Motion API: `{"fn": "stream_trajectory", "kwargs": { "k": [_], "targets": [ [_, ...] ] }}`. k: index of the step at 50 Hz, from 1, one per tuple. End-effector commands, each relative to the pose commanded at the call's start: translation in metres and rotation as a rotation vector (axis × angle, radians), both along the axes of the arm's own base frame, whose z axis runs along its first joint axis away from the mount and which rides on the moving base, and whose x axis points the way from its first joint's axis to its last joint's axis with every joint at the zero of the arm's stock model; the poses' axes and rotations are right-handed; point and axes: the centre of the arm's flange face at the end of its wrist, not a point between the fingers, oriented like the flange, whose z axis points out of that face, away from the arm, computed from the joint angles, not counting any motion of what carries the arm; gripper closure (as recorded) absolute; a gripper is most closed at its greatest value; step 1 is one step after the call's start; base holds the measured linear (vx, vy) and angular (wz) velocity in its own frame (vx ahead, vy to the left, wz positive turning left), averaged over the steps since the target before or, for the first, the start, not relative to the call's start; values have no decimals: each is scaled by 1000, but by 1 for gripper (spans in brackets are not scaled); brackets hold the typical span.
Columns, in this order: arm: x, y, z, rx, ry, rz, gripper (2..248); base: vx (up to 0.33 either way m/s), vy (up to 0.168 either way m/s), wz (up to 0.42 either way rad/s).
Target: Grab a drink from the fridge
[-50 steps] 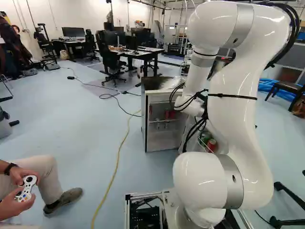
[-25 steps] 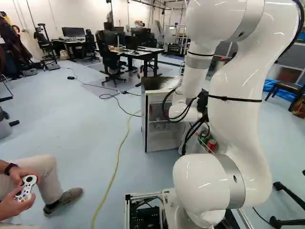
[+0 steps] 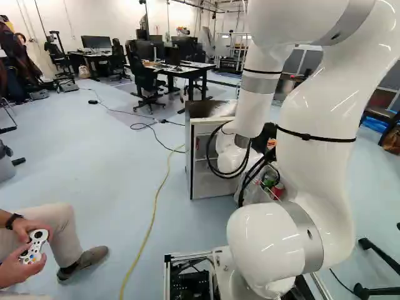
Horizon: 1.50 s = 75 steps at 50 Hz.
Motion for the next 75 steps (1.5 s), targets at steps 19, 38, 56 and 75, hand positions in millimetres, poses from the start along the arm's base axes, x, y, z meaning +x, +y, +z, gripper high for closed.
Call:
{"fn": "stream_trajectory", "kwargs": {
  "k": [19,38,56,75],
  "targets": [
    [-3,16,1,1,14,225,3,0,0,0],
    [13,24,-4,4,24,411,3,0,0,0],
    [32,28,-22,21,68,569,3,0,0,0],
    [51,30,-43,47,106,731,3,0,0,0]
  ]
}}
